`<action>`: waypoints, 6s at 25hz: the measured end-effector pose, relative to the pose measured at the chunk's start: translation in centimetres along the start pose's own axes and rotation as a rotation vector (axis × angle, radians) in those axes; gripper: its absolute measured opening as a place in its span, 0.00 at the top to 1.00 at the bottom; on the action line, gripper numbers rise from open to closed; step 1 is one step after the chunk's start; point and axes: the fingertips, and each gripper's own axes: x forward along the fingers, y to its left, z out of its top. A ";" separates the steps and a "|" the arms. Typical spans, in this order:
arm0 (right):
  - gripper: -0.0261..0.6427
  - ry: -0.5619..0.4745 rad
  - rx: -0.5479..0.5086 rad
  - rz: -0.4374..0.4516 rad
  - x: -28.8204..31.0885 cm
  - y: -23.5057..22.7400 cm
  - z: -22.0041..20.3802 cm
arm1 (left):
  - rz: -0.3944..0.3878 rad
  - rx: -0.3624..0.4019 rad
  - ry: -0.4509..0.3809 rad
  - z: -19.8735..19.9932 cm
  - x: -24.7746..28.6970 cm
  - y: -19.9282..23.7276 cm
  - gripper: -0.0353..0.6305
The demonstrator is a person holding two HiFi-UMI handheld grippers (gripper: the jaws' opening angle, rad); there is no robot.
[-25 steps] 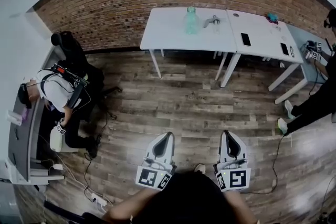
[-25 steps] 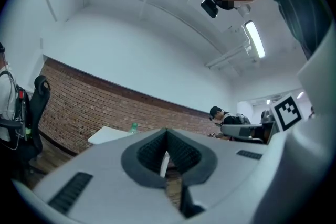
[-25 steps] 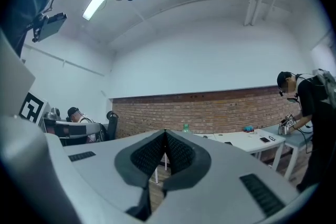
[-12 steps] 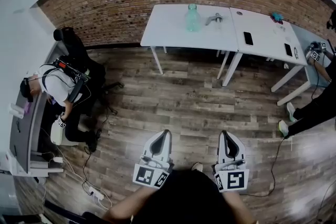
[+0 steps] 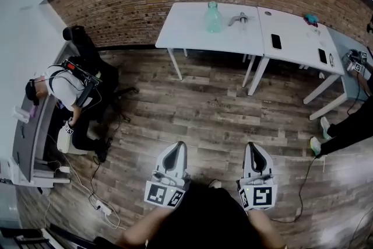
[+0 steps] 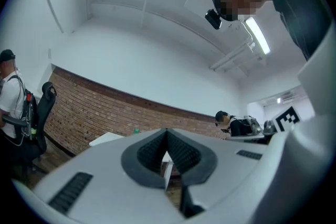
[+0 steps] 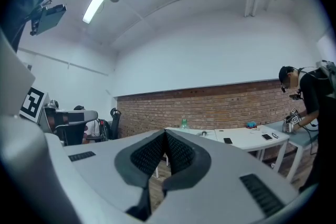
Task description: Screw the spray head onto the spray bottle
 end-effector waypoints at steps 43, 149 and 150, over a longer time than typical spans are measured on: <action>0.96 0.009 -0.007 -0.134 23.8 -2.7 1.9 | -0.131 -0.017 0.053 -1.4 21.6 12.6 0.94; 0.96 0.096 -0.077 -0.085 60.1 -25.8 3.6 | -0.108 0.017 0.077 -6.9 66.1 19.4 0.94; 0.96 0.100 -0.085 -0.081 60.8 -25.7 3.8 | -0.110 0.018 0.076 -7.0 66.6 20.0 0.94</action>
